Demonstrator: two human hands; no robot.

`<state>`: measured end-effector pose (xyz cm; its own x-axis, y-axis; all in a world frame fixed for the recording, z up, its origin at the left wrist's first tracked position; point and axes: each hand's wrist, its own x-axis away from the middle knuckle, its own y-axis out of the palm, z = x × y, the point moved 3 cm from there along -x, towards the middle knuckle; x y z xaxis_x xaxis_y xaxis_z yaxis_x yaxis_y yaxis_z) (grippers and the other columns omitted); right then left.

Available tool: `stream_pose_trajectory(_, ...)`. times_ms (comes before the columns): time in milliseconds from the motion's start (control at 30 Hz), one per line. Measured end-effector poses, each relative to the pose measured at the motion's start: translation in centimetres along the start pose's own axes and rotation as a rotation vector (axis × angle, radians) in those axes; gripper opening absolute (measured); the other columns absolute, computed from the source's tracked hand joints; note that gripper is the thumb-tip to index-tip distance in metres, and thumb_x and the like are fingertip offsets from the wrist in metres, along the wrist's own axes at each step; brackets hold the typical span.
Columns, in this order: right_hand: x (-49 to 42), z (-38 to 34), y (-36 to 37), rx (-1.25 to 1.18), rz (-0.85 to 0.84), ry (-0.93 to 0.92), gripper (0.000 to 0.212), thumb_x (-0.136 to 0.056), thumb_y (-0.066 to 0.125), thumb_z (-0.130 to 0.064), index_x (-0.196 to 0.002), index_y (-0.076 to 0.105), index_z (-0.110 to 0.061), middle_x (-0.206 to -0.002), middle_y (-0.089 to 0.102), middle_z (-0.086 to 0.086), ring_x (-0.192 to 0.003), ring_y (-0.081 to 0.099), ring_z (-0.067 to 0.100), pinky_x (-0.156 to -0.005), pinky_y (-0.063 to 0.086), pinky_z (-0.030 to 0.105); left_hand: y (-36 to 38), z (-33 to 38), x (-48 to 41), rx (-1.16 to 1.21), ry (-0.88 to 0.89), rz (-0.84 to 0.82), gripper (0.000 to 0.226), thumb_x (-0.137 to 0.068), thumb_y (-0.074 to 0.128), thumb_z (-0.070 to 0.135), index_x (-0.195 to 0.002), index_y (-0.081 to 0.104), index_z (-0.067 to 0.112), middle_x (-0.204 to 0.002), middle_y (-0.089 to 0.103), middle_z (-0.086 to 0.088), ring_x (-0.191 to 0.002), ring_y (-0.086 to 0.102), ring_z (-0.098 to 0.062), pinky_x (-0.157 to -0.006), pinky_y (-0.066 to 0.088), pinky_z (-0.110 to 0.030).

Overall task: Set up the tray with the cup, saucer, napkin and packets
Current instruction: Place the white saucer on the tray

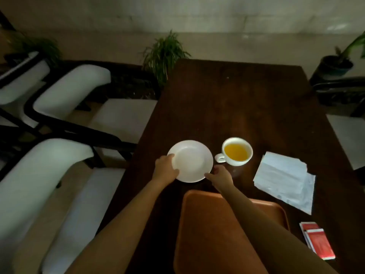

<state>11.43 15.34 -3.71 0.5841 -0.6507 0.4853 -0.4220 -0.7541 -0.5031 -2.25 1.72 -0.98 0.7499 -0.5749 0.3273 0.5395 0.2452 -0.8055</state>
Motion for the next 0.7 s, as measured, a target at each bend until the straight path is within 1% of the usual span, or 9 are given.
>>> stream_pose_trajectory(33,-0.5,-0.1,0.4,0.003,0.008,-0.005,0.038,-0.078,0.068,-0.021,-0.109,0.056,-0.001,-0.103,0.065,0.019,-0.089,0.063,0.033,-0.076,0.05,0.039,-0.2,-0.3,-1.0,-0.028,-0.015,-0.009,0.056,-0.08,0.057,0.015,-0.133,0.037,0.011,-0.132,0.045,-0.018,-0.124,0.038,-0.036,-0.101,0.037,-0.045)
stream_pose_trajectory(100,-1.1,-0.4,1.0,-0.028,0.051,0.014,0.047,-0.077,0.068,-0.02,-0.117,0.052,-0.002,-0.113,0.063,0.018,-0.098,0.062,0.034,-0.077,0.048,0.037,-0.3,-1.1,-2.7,-0.038,-0.026,-0.004,0.055,-0.078,0.057,0.015,-0.13,0.038,0.011,-0.129,0.047,-0.019,-0.122,0.039,-0.038,-0.099,0.036,-0.045)
stream_pose_trajectory(167,-1.5,-0.5,1.4,-0.069,0.101,0.043,0.056,-0.076,0.069,-0.019,-0.126,0.047,-0.005,-0.123,0.057,0.017,-0.106,0.058,0.032,-0.083,0.048,0.038,-0.3,-1.8,-4.3,-0.006,-0.049,-0.008,0.053,-0.078,0.056,0.013,-0.129,0.039,0.011,-0.129,0.047,-0.019,-0.121,0.039,-0.038,-0.098,0.038,-0.047)
stream_pose_trajectory(233,-1.6,-0.5,1.9,-0.08,0.142,0.052,0.062,-0.076,0.07,-0.016,-0.131,0.042,-0.007,-0.128,0.052,0.016,-0.11,0.055,0.031,-0.089,0.047,0.04,0.2,-2.3,-5.2,0.019,-0.055,-0.025,0.059,-0.081,0.054,0.012,-0.136,0.032,0.012,-0.134,0.042,-0.019,-0.125,0.036,-0.038,-0.1,0.037,-0.048)
stream_pose_trajectory(333,-2.0,-0.5,2.3,-0.066,0.185,0.067,0.063,-0.076,0.069,-0.009,-0.132,0.042,-0.009,-0.13,0.049,0.016,-0.112,0.054,0.031,-0.092,0.047,0.041,0.3,-2.2,-6.8,0.055,-0.024,-0.029,0.065,-0.084,0.052,0.009,-0.142,0.023,0.015,-0.139,0.036,-0.018,-0.125,0.04,-0.037,-0.102,0.037,-0.047)
stream_pose_trajectory(433,-2.0,-0.3,2.4,-0.071,0.186,0.08,0.066,-0.076,0.069,-0.008,-0.134,0.039,-0.011,-0.13,0.051,0.015,-0.113,0.054,0.031,-0.093,0.047,0.043,0.6,-2.0,-7.4,0.033,0.001,-0.043,0.063,-0.085,0.052,0.011,-0.141,0.024,0.018,-0.137,0.035,-0.017,-0.118,0.045,-0.036,-0.097,0.041,-0.044)
stream_pose_trajectory(533,-1.9,-0.3,2.4,-0.097,0.188,0.083,0.067,-0.075,0.069,-0.007,-0.135,0.038,-0.011,-0.127,0.053,0.015,-0.111,0.055,0.031,-0.092,0.047,0.042,0.7,-1.9,-7.7,0.017,-0.019,-0.039,0.062,-0.084,0.052,0.014,-0.14,0.025,0.018,-0.135,0.035,-0.016,-0.114,0.049,-0.035,-0.093,0.043,-0.042)
stream_pose_trajectory(700,-1.5,-0.6,2.5,-0.102,0.163,0.067,0.064,-0.074,0.07,-0.007,-0.131,0.042,-0.01,-0.125,0.054,0.014,-0.11,0.054,0.03,-0.093,0.049,0.045,0.5,-2.1,-7.6,0.012,-0.063,-0.03,0.06,-0.083,0.05,0.011,-0.139,0.03,0.015,-0.136,0.036,-0.017,-0.116,0.047,-0.035,-0.096,0.041,-0.042)
